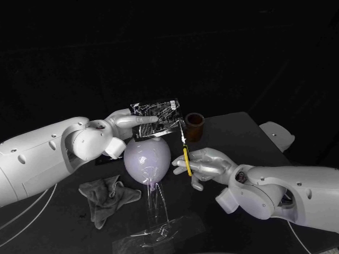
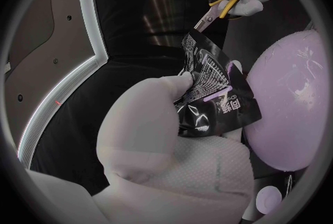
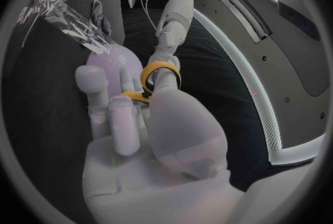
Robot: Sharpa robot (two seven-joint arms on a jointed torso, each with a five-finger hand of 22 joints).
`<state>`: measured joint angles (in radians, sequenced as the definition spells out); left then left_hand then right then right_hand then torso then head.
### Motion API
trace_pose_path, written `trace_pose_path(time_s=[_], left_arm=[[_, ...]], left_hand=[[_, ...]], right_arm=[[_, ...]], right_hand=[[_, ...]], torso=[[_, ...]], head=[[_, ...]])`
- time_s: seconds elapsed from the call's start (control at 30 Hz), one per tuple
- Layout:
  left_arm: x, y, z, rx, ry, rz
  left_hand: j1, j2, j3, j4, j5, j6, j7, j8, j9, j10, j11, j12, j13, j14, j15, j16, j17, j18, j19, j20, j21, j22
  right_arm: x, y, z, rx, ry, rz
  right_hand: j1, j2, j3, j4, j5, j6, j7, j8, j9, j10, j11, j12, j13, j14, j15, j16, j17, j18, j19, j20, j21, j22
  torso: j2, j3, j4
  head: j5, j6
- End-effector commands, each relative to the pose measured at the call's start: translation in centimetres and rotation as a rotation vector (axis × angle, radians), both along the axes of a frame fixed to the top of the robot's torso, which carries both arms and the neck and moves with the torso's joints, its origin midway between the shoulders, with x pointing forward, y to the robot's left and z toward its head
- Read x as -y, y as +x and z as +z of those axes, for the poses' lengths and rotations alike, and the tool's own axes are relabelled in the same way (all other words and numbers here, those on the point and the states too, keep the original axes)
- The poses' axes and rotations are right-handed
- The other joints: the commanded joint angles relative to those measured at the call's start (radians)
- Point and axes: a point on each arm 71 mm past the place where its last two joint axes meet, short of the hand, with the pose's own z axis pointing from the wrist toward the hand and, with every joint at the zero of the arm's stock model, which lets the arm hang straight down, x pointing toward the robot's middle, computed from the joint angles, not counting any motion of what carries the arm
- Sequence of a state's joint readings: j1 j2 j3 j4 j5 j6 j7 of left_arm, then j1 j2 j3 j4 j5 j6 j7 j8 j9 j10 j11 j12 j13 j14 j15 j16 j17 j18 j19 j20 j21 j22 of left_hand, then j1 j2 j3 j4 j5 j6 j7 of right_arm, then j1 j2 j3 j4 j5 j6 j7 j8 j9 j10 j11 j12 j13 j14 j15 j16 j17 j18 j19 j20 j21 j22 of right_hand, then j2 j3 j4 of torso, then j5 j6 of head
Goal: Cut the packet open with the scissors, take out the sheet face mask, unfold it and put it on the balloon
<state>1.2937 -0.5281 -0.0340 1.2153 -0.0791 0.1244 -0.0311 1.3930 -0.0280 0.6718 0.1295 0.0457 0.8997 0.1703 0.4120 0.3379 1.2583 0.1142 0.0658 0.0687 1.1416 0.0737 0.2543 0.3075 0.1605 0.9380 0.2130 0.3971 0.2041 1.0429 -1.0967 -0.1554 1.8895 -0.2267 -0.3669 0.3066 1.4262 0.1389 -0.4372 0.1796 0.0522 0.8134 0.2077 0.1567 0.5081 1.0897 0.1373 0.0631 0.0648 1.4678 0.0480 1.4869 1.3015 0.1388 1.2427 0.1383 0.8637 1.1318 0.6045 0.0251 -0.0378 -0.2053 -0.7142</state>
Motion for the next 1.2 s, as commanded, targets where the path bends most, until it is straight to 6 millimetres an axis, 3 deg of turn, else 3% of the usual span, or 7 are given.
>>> trace_pose_path(time_s=[0.03,0.07,0.27,0.87,1.2], left_arm=[[0.2,0.0,0.2,0.024,-0.003,-0.005],[0.2,0.0,0.2,0.026,-0.002,-0.004],[0.2,0.0,0.3,0.065,0.016,-0.007],[0.4,-0.4,1.0,0.261,0.075,-0.045],[0.6,-0.5,1.3,0.297,0.062,-0.033]], left_hand=[[0.000,0.006,0.004,0.004,0.003,0.000,0.003,0.003,0.254,0.005,0.000,0.002,0.001,0.005,0.001,0.001,0.001,0.021,0.006,-0.003,0.007,0.002],[0.000,0.006,0.004,0.004,0.003,0.000,0.003,0.003,0.254,0.005,0.000,0.002,0.001,0.005,0.001,0.001,0.001,0.021,0.006,-0.003,0.007,0.002],[0.000,0.006,0.004,0.004,0.003,0.000,0.003,0.004,0.256,0.005,0.000,0.001,0.001,0.005,0.001,0.001,0.001,0.021,0.005,-0.003,0.007,0.002],[0.002,0.004,0.005,0.000,0.003,-0.005,0.002,0.006,0.264,0.002,0.000,-0.001,0.000,0.001,0.002,-0.003,0.003,0.020,0.002,-0.004,0.007,0.002],[0.003,0.003,0.005,-0.001,0.003,-0.006,0.002,0.006,0.265,0.002,0.000,-0.001,0.000,0.001,0.002,-0.003,0.003,0.020,0.002,-0.003,0.007,0.002]], right_arm=[[-0.1,0.1,0.3,0.025,0.010,-0.008],[-0.1,0.1,0.3,0.024,0.011,-0.007],[-0.2,0.0,0.3,0.024,0.013,-0.002],[-0.1,0.2,0.3,0.026,0.014,-0.014],[-0.2,0.5,0.5,0.027,0.022,-0.025]], right_hand=[[-0.015,-0.003,-0.027,-0.009,-0.004,-0.015,0.007,-0.011,-0.004,-0.029,0.006,-0.004,-0.003,0.041,0.009,-0.005,-0.010,0.004,-0.015,0.003,-0.022,-0.014],[-0.025,-0.008,-0.027,-0.012,-0.003,-0.042,0.017,-0.030,-0.011,-0.067,0.015,-0.002,-0.003,0.034,0.016,-0.011,-0.028,0.010,-0.036,0.013,-0.060,-0.038],[-0.044,-0.017,-0.027,-0.016,-0.004,-0.071,0.028,-0.049,-0.018,-0.110,0.027,-0.002,-0.003,0.021,0.027,-0.023,-0.062,0.023,-0.069,0.025,-0.120,-0.077],[-0.056,-0.018,-0.027,-0.017,-0.004,-0.076,0.030,-0.052,-0.018,-0.128,0.030,-0.002,-0.002,0.015,0.030,-0.026,-0.073,0.029,-0.083,0.031,-0.145,-0.095],[-0.081,-0.032,-0.026,-0.016,-0.004,-0.103,0.034,-0.067,-0.022,-0.150,0.035,0.000,-0.002,0.007,0.034,-0.029,-0.086,0.033,-0.096,0.038,-0.164,-0.111]], torso=[[0.000,0.0002,-0.0007],[0.000,0.0000,-0.0005],[0.000,-0.0008,0.0000],[0.000,-0.0004,0.0005],[0.000,-0.0006,0.0001]], head=[[-0.001,0.000],[-0.002,0.000],[-0.005,0.000],[-0.010,0.002],[-0.015,0.005]])
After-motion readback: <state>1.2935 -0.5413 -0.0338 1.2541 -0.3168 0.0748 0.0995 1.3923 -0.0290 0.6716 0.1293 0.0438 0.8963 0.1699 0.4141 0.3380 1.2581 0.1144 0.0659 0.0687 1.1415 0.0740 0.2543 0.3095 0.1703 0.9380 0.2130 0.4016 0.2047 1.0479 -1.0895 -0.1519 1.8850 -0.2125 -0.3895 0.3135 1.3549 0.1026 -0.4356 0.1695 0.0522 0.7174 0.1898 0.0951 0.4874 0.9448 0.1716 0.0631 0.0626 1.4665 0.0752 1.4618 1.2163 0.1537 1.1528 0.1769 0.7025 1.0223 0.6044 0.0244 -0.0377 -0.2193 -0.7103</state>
